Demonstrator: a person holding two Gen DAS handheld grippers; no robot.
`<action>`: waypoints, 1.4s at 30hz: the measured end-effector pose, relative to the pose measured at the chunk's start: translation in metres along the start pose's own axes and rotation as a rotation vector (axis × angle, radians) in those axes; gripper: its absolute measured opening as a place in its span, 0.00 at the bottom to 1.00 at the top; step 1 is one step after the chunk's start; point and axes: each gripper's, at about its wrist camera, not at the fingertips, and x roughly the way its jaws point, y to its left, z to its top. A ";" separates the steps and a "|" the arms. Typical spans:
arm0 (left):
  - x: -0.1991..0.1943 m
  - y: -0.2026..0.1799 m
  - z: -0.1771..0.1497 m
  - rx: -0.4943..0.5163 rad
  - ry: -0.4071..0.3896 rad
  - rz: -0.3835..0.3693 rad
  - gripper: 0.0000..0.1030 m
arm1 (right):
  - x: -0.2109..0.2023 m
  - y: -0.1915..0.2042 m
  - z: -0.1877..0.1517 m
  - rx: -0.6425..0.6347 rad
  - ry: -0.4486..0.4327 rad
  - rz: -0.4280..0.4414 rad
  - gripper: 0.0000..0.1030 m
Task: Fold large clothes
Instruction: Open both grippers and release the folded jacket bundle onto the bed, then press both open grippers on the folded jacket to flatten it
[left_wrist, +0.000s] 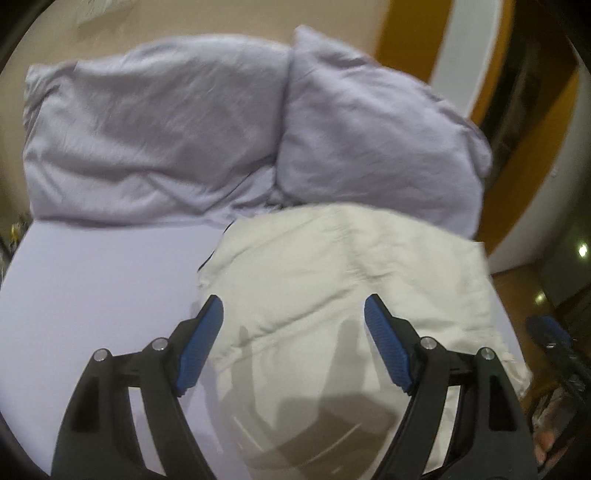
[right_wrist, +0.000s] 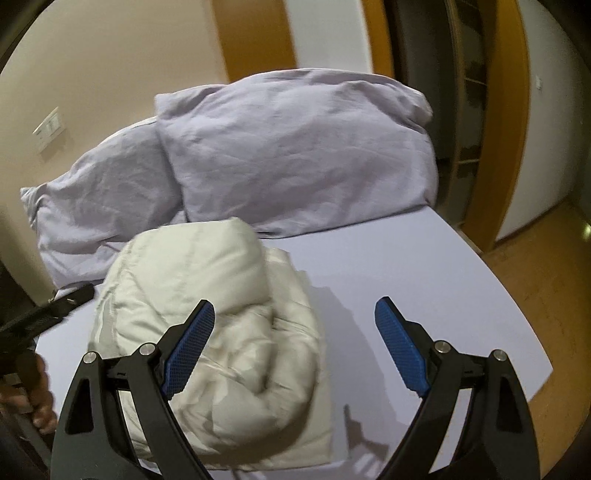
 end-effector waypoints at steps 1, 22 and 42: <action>0.010 0.005 -0.004 -0.014 0.031 -0.004 0.77 | 0.001 0.004 0.001 -0.004 0.001 0.005 0.88; 0.047 -0.016 -0.040 0.053 0.020 -0.056 0.76 | 0.088 0.055 0.014 -0.130 0.042 -0.019 0.60; 0.066 -0.027 -0.003 0.055 -0.063 0.063 0.85 | 0.126 0.022 -0.039 -0.060 -0.030 -0.021 0.62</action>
